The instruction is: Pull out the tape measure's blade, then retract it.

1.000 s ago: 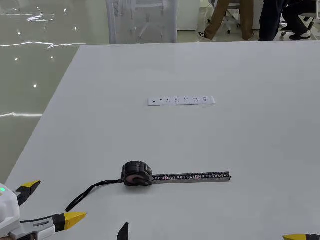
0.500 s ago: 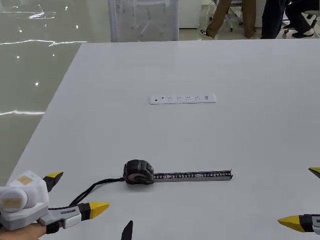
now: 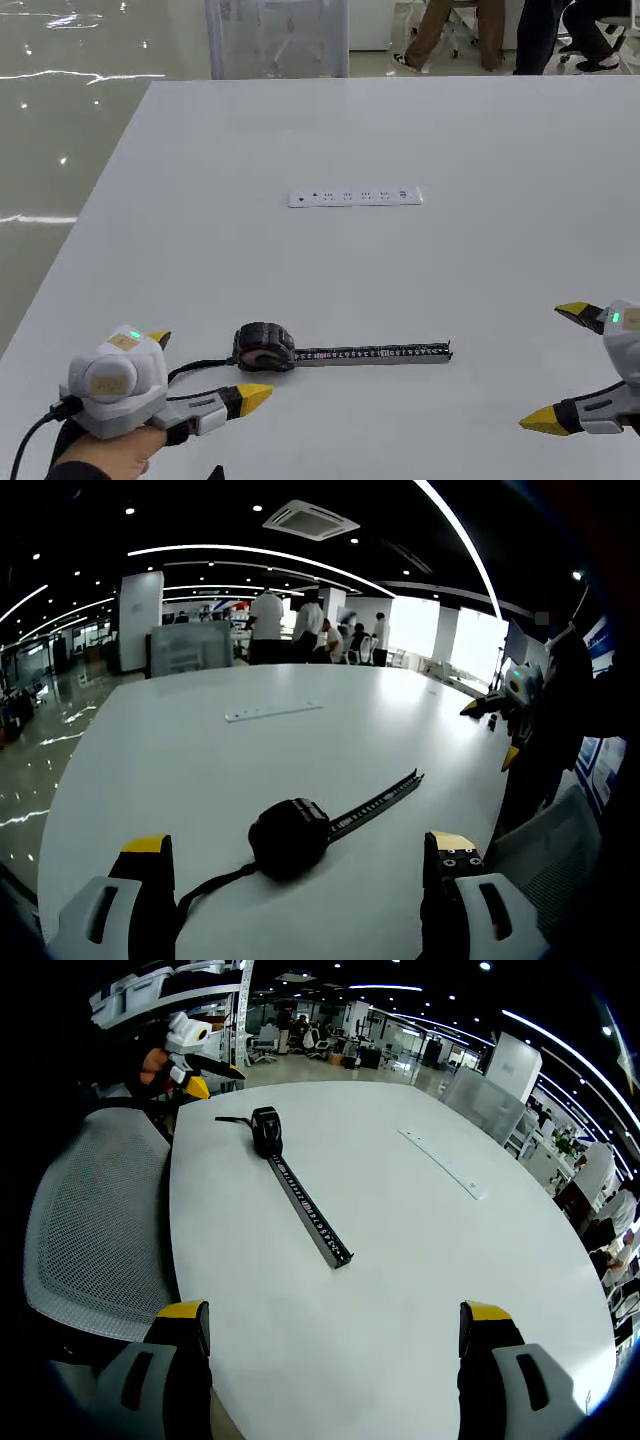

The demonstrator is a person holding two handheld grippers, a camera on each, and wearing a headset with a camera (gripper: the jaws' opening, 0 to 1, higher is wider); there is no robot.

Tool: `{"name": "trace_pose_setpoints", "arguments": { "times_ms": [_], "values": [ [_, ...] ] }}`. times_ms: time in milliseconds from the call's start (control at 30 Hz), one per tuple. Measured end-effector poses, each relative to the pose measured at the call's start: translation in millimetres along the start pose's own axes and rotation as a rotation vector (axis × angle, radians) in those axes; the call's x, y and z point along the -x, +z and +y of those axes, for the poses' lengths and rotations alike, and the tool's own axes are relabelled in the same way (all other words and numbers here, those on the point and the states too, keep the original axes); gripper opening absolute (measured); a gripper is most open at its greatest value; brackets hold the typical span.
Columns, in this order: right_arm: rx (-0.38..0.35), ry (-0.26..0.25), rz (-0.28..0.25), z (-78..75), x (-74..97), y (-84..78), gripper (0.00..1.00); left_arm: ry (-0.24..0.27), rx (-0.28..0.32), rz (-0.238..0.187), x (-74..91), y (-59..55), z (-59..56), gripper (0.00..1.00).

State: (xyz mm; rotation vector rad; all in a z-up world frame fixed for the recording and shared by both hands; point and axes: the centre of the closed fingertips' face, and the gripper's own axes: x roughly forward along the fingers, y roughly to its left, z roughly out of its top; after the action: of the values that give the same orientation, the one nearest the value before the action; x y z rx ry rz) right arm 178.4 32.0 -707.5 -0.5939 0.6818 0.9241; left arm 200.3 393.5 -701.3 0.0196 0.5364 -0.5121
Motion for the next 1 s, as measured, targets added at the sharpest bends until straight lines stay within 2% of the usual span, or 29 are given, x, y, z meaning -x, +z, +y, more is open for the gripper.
{"name": "trace_pose_setpoints", "arguments": {
  "times_ms": [67, 100, 133, 233, 333, 433, 600, 800, 833, 867, 933, 1000],
  "values": [
    [0.016, 0.013, 0.002, -2.8, -6.0, 2.2, 1.0, 0.032, 0.005, 0.011, -7.5, -1.3, 1.3, 1.0],
    [0.022, 0.02, 0.006, -3.8, -9.3, 3.2, 1.0, 0.07, 0.021, 0.027, -9.8, -4.5, 4.7, 1.0],
    [0.027, 0.024, 0.008, -4.7, -11.6, 4.0, 1.0, 0.086, 0.038, 0.02, -12.2, -4.0, 5.8, 1.0],
    [0.029, 0.039, 0.006, -7.8, -21.1, 6.0, 1.0, 0.075, 0.065, 0.007, -21.1, -5.3, -2.5, 1.0],
    [0.029, 0.054, 0.017, -10.8, -32.0, 3.1, 1.0, 0.085, 0.077, 0.03, -31.2, -15.1, -7.3, 1.0],
    [0.048, 0.086, 0.035, -10.4, -43.5, 0.7, 1.0, 0.113, 0.073, -0.011, -38.3, -13.7, -8.6, 1.0],
    [0.098, 0.139, 0.062, -12.5, -60.8, 1.3, 0.98, 0.159, 0.093, -0.048, -50.4, -16.6, -8.5, 1.0],
    [0.168, 0.197, 0.094, -17.2, -81.2, 9.3, 0.94, 0.197, 0.058, -0.076, -57.5, -23.5, -12.7, 1.0],
    [0.178, 0.204, 0.101, -18.2, -84.3, 10.0, 0.94, 0.2, 0.06, -0.09, -57.2, -21.9, -13.8, 1.0],
    [0.192, 0.216, 0.111, -21.0, -90.2, 9.1, 0.93, 0.207, 0.06, -0.122, -57.2, -17.7, -14.1, 1.0],
    [0.232, 0.241, 0.125, -21.6, -97.5, 10.0, 0.91, 0.213, 0.06, -0.142, -58.2, -16.5, -14.2, 1.0],
    [0.259, 0.256, 0.145, -22.9, -103.3, 9.6, 0.89, 0.207, 0.059, -0.145, -60.8, -16.8, -15.9, 1.0]
  ]
}}
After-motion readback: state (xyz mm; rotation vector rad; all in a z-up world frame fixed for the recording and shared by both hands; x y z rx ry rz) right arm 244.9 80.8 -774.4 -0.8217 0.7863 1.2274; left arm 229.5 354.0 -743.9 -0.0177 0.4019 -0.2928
